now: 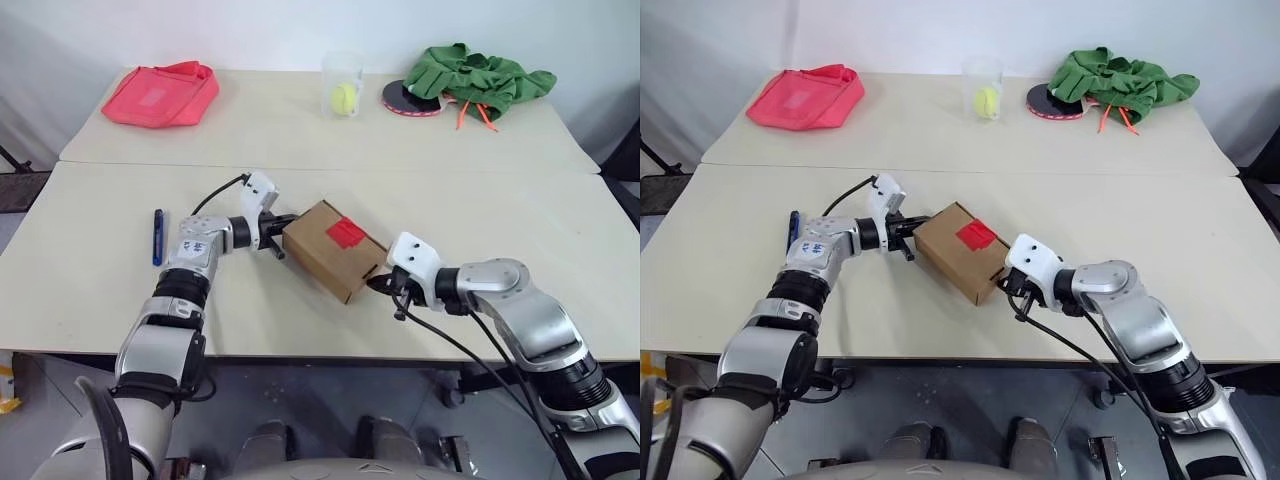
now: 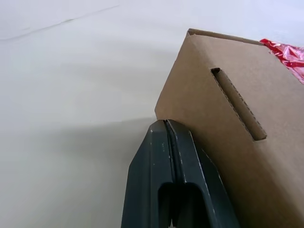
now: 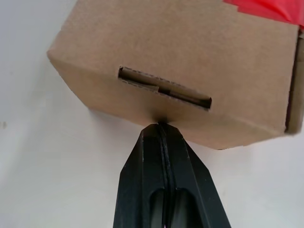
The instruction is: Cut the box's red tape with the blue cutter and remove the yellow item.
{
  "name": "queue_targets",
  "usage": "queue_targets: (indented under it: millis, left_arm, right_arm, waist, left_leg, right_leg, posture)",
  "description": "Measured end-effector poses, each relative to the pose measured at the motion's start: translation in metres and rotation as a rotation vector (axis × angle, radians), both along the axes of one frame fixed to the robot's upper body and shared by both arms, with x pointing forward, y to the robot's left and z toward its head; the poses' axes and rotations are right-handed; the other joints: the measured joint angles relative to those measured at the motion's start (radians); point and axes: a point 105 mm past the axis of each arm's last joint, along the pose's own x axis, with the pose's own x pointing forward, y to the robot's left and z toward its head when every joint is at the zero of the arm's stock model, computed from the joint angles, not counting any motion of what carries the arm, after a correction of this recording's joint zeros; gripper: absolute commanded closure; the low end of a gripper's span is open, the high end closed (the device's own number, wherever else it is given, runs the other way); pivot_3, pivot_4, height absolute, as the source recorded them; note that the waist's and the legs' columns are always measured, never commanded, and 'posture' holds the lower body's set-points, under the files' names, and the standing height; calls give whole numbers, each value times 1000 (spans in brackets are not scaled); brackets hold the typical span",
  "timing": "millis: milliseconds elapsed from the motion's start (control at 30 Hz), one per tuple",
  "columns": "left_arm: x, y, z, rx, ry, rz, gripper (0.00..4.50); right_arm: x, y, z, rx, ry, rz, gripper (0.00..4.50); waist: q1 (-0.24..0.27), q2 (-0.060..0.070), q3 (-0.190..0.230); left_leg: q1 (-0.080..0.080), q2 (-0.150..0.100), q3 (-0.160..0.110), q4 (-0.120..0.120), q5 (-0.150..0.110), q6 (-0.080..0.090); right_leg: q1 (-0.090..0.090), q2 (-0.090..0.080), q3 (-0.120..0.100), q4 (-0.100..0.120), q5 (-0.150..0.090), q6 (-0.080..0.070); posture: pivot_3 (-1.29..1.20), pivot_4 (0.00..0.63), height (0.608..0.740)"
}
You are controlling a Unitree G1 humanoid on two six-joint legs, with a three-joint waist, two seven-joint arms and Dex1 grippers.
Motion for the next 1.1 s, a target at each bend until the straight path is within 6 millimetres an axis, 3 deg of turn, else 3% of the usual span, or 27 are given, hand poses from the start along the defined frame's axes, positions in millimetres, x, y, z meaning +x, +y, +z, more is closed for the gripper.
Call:
queue_targets:
  millis: [333, 1100]
  left_arm:
    - [3, -3, -14, 24, 33, 6, 4489]
    - [5, -22, -18, 5, -6, 2, 4489]
  right_arm:
    - [6, -9, -1, -9, -2, -29, 4500]
    - [7, -26, 3, -45, 8, -85, 4500]
  waist:
    - [1, -1, 0]
    - [19, -1, 0]
  left_leg:
    - [0, 0, 0, 1, 0, 0]
    - [0, 0, 0, 1, 0, 0]
  right_leg:
    - [1, 0, 0, 0, 0, 0]
    - [0, 0, 0, -1, 0, 0]
  posture:
    - [0, 150, 740]
    - [0, 150, 740]
